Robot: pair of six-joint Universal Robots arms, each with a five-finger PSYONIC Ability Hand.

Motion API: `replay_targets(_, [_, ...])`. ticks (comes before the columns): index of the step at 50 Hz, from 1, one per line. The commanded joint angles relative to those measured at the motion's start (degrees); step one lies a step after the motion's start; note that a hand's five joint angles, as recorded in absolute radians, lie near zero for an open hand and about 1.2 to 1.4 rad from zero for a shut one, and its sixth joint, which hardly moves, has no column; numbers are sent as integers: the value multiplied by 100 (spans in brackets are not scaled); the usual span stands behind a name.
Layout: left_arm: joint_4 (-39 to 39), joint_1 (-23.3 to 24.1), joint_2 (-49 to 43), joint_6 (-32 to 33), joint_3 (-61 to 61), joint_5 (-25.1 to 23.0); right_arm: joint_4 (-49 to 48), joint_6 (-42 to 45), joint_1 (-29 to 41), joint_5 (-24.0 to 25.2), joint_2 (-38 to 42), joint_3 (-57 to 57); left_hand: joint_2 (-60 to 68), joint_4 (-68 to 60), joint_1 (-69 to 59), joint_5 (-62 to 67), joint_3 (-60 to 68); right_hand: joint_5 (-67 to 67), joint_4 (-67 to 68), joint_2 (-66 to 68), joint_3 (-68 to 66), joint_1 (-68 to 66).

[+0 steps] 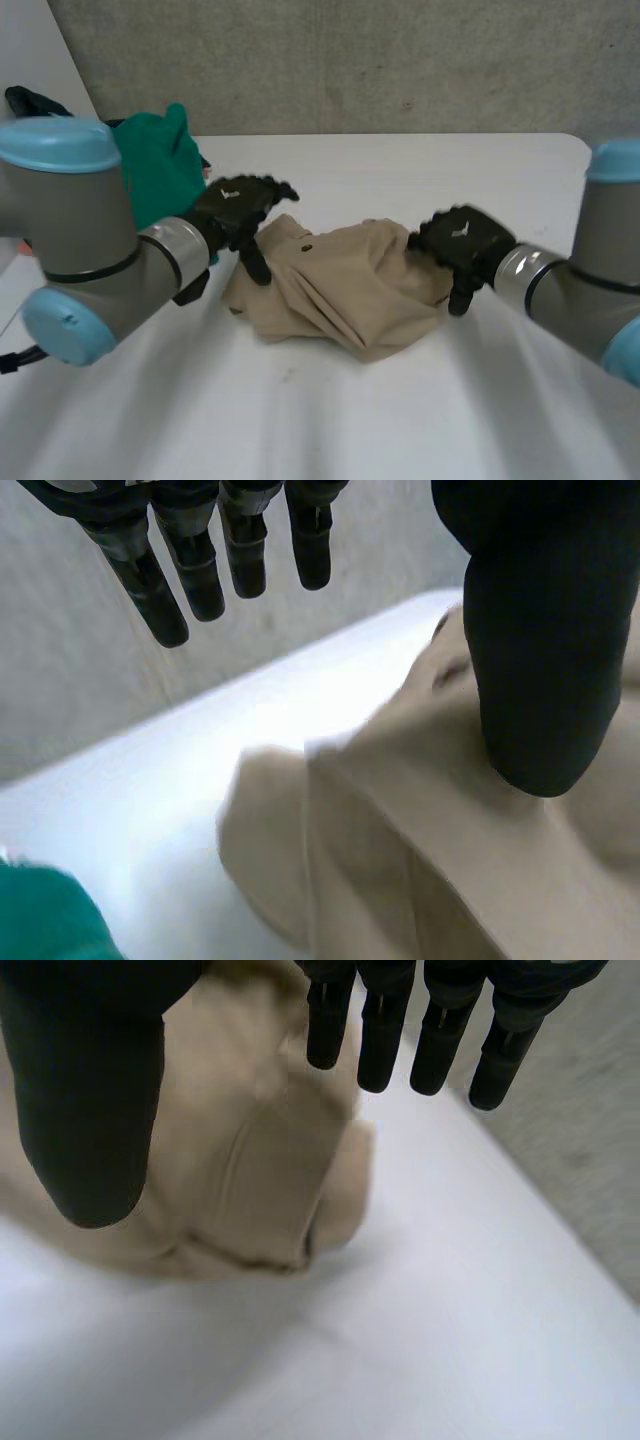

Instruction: Fold the laundry.

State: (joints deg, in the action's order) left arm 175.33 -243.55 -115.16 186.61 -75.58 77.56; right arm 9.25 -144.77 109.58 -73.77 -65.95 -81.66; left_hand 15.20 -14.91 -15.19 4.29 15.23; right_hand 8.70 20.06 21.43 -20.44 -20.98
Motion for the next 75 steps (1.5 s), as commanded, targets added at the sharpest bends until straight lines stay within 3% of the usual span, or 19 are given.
replay_targets(1, [309, -158, 819, -28, -544, 13, 314, -272, 1, 205, -524, 273, -112, 83, 111, -21, -115, 72, -64, -201, 102, 156])
replay_targets(11, [-148, -404, 1092, -72, -1081, 268, 385, 536, 72, 249, -305, 862, -62, 33, 61, 29, -65, 72, -64, -201, 102, 156])
replay_targets(19, [-306, -378, 1040, -467, -1441, 523, 490, 1222, 204, 337, 679, 1662, 22, -51, -23, 113, 19, 56, -81, -218, 119, 173])
replay_targets(28, [-508, 8, 856, -722, -1863, 479, 1052, 2048, 133, 355, 1549, 2058, 695, -724, -696, 786, 692, -111, -248, -385, 286, 340])
replay_targets(35, [-394, 395, 425, -670, -1881, 646, 1246, 2277, 116, 328, 1787, 1970, 862, -891, -864, 954, 860, 5, -132, -269, 170, 224])
replay_targets(39, [-96, 527, -75, -556, -1557, 856, 939, 2094, 125, 328, 1866, 1952, 2574, -2603, -2575, 2665, 2571, 1346, 1209, 1072, -1171, -1117])
replay_targets(41, [10, 589, -401, -450, -1258, 980, 737, 1883, 125, 311, 1901, 1952, 5193, -5222, -5194, 5284, 5190, 4198, 4062, 3925, -4024, -3970])
replay_targets(43, [-16, 624, -559, -345, -1003, 1050, 658, 1768, 125, 276, 1875, 1944, 6477, -6505, -6478, 6568, 6474, 6124, 5987, 5850, -5949, -5895])
replay_targets(47, [-664, 642, -543, -37, -440, 1418, 797, 1654, 90, 196, 1647, 1917, 6480, -6509, -6481, 6571, 6477, 6130, 5994, 5857, -5956, -5902])
replay_targets(51, [-1255, 537, 403, -45, -238, 1797, 1096, 1610, -103, 266, 745, 1926, 6480, -6509, -6481, 6571, 6477, 6130, 5994, 5857, -5956, -5902])
replay_targets(55, [-1019, 361, 1396, -89, -255, 1640, 1150, 1461, -191, 319, -91, 2066, 6480, -6509, -6481, 6571, 6477, 6130, 5994, 5857, -5956, -5902])
replay_targets(61, [-667, 18, 2068, -142, -211, 1367, 1228, 916, -376, 495, -1033, 2155, 6480, -6509, -6481, 6571, 6477, 6130, 5994, 5857, -5956, -5902])
replay_targets(69, [-587, -413, 1542, -195, 184, 1279, 1413, 775, -184, 794, -1088, 1944, 6480, -6509, -6481, 6571, 6477, 6130, 5994, 5857, -5956, -5902])
replay_targets(75, [-526, -562, 77, -151, 1148, 1287, 879, 565, 194, 260, -114, 1952, 6480, -6509, -6481, 6571, 6477, 6130, 5994, 5857, -5956, -5902])
